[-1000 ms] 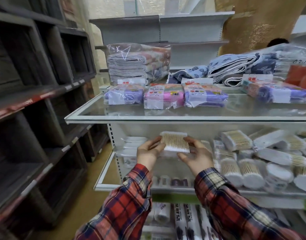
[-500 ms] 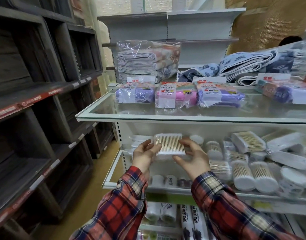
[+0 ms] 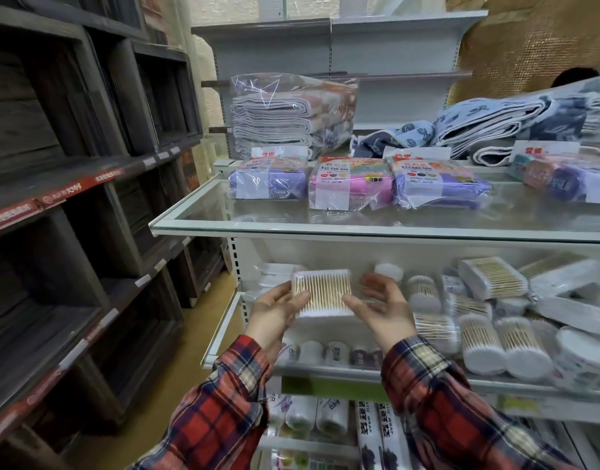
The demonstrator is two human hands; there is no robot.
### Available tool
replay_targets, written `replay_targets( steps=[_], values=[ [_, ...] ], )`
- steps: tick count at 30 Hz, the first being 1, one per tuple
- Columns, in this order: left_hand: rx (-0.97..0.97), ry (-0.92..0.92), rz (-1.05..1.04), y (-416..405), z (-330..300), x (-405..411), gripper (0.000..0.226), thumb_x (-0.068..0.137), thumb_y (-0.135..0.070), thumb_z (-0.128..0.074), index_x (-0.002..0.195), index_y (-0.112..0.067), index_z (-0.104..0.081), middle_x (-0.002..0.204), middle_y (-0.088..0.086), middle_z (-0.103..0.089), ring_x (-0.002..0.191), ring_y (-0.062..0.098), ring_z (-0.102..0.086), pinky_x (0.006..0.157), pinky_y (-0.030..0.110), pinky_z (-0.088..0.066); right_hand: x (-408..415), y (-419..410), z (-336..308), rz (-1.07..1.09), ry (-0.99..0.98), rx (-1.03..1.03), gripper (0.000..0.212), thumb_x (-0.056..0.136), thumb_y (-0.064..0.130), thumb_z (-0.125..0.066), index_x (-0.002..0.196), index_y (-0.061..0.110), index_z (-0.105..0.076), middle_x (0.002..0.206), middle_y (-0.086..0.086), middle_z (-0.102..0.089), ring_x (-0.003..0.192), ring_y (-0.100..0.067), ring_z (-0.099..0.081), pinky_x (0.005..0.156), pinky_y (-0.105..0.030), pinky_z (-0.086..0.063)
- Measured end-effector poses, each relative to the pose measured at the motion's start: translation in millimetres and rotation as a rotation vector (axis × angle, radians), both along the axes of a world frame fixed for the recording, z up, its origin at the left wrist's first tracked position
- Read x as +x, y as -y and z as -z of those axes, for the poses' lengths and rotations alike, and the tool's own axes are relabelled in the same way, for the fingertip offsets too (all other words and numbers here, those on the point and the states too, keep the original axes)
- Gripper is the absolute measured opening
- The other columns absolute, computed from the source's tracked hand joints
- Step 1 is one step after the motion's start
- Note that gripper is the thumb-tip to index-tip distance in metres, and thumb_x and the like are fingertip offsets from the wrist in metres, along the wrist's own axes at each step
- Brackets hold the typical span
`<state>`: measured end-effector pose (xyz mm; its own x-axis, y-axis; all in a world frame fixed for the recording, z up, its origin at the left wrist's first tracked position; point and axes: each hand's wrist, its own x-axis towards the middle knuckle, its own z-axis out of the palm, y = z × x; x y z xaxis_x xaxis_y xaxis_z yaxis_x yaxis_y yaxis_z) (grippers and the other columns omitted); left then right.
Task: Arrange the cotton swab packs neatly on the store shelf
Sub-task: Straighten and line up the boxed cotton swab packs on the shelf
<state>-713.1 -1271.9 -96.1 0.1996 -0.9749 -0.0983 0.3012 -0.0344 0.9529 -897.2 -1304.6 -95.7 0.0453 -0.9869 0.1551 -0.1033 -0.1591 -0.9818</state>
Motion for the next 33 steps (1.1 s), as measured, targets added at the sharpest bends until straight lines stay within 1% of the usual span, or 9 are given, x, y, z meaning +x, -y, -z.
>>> replay_targets(
  steps=[5,10,13,17,21,24,27,30,33],
  values=[
    [-0.037,0.042,0.042,-1,0,5,0.042,0.084,-0.005,-0.067,0.125,-0.006,-0.058,0.113,0.011,-0.071,0.107,0.025,-0.067,0.099,0.040,-0.049,-1,7,-6,-0.166,-0.013,0.185,0.056,0.073,0.034,-0.077,0.124,0.019,-0.056,0.123,-0.001,-0.062,0.110,-0.017,-0.059,0.101,-0.038,-0.046],
    [-0.056,0.067,0.058,-6,1,8,0.044,0.083,-0.006,-0.068,0.125,-0.006,-0.058,0.113,0.010,-0.071,0.108,0.025,-0.067,0.102,0.043,-0.047,3,4,-3,-0.204,-0.003,0.209,0.037,0.079,0.025,-0.074,0.113,0.018,-0.061,0.108,0.002,-0.065,0.095,-0.007,-0.062,0.073,-0.014,-0.049],
    [-0.059,0.065,0.053,-8,2,11,0.042,0.082,-0.003,-0.068,0.123,-0.006,-0.060,0.112,0.010,-0.071,0.107,0.026,-0.067,0.101,0.044,-0.047,5,4,2,-0.217,0.011,0.229,0.047,0.078,0.026,-0.075,0.120,0.013,-0.060,0.117,-0.002,-0.066,0.104,-0.014,-0.062,0.074,-0.016,-0.049],
    [-0.067,0.047,0.062,-10,2,13,0.044,0.080,0.000,-0.067,0.123,-0.005,-0.059,0.113,0.012,-0.071,0.108,0.027,-0.067,0.098,0.043,-0.049,6,5,4,-0.239,0.032,0.231,0.043,0.077,0.023,-0.075,0.117,0.015,-0.061,0.114,-0.002,-0.068,0.100,-0.011,-0.064,0.073,-0.016,-0.050],
    [-0.082,0.033,0.061,-13,0,15,0.042,0.080,0.003,-0.066,0.121,-0.006,-0.061,0.112,0.012,-0.071,0.106,0.026,-0.068,0.090,0.034,-0.055,5,9,10,-0.255,0.023,0.224,0.062,0.072,0.028,-0.079,0.127,0.009,-0.056,0.119,-0.006,-0.067,0.106,-0.017,-0.064,0.086,-0.025,-0.053],
    [-0.100,0.021,0.066,-14,1,17,0.044,0.079,0.003,-0.067,0.122,-0.005,-0.060,0.113,0.013,-0.070,0.106,0.025,-0.068,0.083,0.028,-0.057,4,9,10,-0.268,0.033,0.201,0.060,0.072,0.024,-0.079,0.126,0.007,-0.057,0.116,-0.007,-0.068,0.104,-0.018,-0.064,0.084,-0.023,-0.053],
    [-0.116,0.023,0.047,-18,-2,19,0.045,0.076,-0.010,-0.069,0.120,-0.006,-0.062,0.112,0.011,-0.071,0.102,0.020,-0.069,0.077,0.022,-0.055,4,4,3,-0.270,0.023,0.120,0.047,0.072,0.015,-0.079,0.116,0.010,-0.062,0.106,-0.001,-0.069,0.097,-0.011,-0.065,0.081,-0.016,-0.053],
    [-0.044,0.041,0.001,-21,-3,27,0.036,0.085,-0.034,-0.060,0.113,-0.012,-0.065,0.107,0.006,-0.073,0.098,0.017,-0.070,0.084,0.027,-0.054,3,0,-1,-0.280,-0.020,0.017,0.039,0.070,0.008,-0.080,0.101,0.026,-0.064,0.099,0.006,-0.070,0.090,-0.002,-0.066,0.086,-0.016,-0.052],
    [0.135,0.038,-0.068,-20,-2,42,0.039,0.095,-0.043,-0.048,0.103,-0.010,-0.067,0.093,0.006,-0.075,0.080,0.019,-0.070,0.069,0.028,-0.052,1,-3,-2,-0.265,-0.009,-0.064,0.044,0.069,0.005,-0.081,0.101,0.029,-0.064,0.103,0.006,-0.071,0.095,-0.006,-0.067,0.087,-0.018,-0.052]
  ],
)
